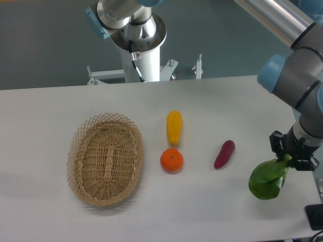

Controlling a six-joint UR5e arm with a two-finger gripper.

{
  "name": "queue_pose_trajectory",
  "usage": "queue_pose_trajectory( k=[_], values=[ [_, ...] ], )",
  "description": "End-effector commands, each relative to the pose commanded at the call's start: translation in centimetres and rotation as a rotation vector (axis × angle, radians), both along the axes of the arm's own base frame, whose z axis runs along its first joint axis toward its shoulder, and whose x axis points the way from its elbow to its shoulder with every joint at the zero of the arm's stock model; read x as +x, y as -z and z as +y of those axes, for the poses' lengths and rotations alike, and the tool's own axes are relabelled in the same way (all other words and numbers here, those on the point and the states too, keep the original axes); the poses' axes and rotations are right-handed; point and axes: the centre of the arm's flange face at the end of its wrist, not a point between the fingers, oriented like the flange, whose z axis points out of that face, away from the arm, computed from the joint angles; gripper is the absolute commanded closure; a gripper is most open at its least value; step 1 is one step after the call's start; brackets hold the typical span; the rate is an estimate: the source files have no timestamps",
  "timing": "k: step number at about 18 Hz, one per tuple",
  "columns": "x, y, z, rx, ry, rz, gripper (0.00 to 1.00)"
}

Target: Place the green vegetable on the table

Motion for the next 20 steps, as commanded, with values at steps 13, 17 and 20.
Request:
queue_pose_trajectory(
  k=[13, 17, 20],
  values=[
    [0.15, 0.08, 0.18, -0.002, 0.0, -0.001, 0.93],
    [0.29, 0.11, 0.26, -0.001, 0.001, -0.003, 0.93],
    [0.68, 0.42, 0.36, -0.003, 0.005, -0.011, 0.93]
  ],
)
